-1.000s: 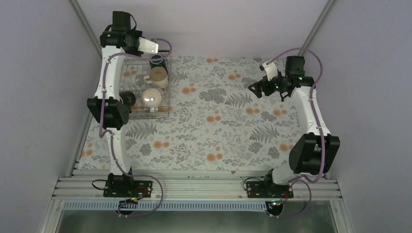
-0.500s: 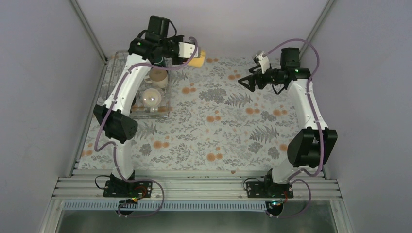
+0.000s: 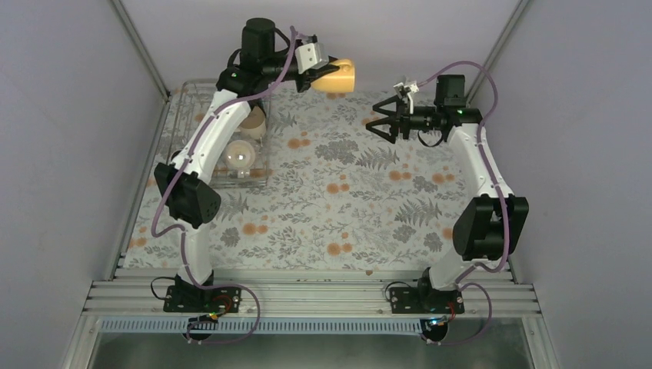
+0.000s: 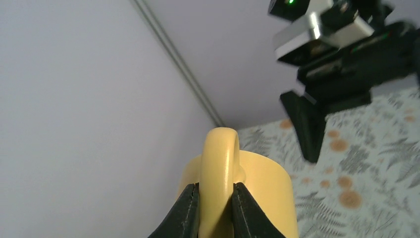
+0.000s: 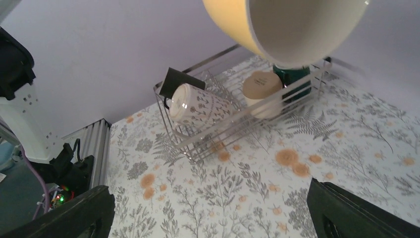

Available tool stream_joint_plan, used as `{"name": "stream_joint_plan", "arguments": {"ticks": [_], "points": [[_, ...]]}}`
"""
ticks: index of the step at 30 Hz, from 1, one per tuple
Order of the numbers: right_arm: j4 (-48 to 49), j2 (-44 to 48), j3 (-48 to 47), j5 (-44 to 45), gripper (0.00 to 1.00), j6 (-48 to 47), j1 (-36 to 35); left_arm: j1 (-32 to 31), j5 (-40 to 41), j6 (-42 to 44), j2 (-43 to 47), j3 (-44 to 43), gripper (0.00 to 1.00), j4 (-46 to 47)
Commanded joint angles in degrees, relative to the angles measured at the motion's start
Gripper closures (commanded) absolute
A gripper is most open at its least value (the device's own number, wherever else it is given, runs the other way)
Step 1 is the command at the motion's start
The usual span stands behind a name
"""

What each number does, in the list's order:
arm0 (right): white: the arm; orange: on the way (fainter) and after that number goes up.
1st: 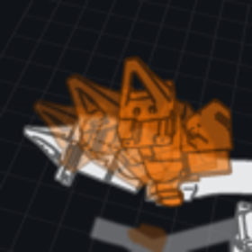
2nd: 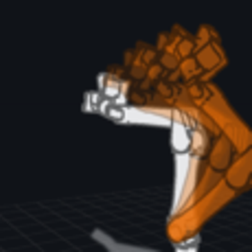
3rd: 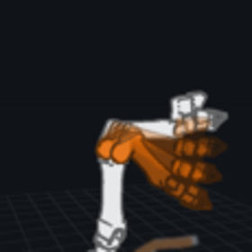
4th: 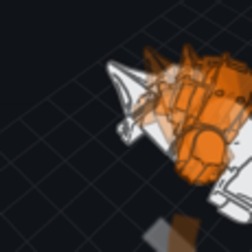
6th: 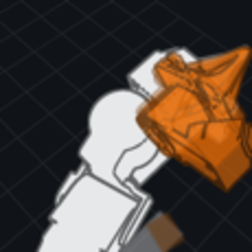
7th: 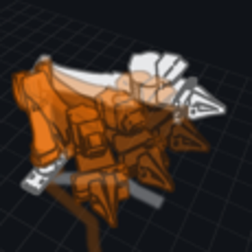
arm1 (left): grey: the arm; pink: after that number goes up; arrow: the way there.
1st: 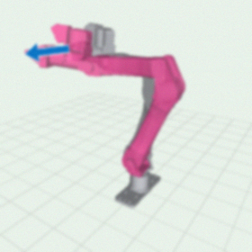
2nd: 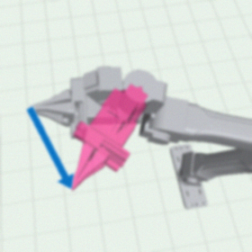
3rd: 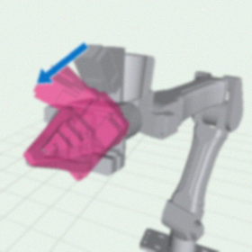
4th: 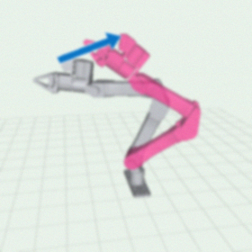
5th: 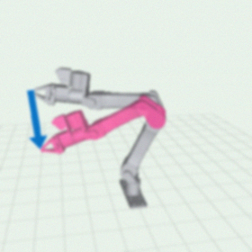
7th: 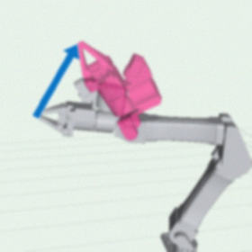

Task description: Unload the cups from the dish rack

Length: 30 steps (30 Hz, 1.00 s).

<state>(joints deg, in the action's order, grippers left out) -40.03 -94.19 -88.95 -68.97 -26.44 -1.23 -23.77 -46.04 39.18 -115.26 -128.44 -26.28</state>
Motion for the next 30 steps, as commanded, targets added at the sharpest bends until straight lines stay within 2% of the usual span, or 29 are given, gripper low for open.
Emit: {"name": "stream_joint_plan", "arguments": {"ticks": [1, 6, 19, 23, 25, 30], "points": [[6.18, -2.36, -1.72, -4.33, 0.0, 4.06, -1.0, -2.27, -8.95, -8.59, -1.05, -2.06, 0.98, 9.62], [9.65, -2.69, -2.9, -5.11, 0.0, 7.28, -1.58, -4.14, -9.05, -7.16, -2.23, -2.14, 0.98, 8.29], [9.36, -2.5, -4.8, -4.9, 0.0, 8.44, -3.17, -6.22, -10.18, -4.96, -3.66, -2.41, 0.97, 6.16], [9.76, -1.65, -3.97, -4.72, 0.0, 8.43, -4.07, -6.51, -10.95, -6.85, -4.72, -2.8, 0.98, 7.24], [10.32, -1.71, -3.7, -4.64, 0.07, 8.9, -4.64, -6.82, -12.98, -7.87, -5.42, -3.5, 0.98, 7.47], [7.98, -3.08, -5.74, -3.25, 0.4, 8.12, -5.8, -7.97, -16.86, -8.77, -5.77, -4.68, 0.98, 7.04]]}}
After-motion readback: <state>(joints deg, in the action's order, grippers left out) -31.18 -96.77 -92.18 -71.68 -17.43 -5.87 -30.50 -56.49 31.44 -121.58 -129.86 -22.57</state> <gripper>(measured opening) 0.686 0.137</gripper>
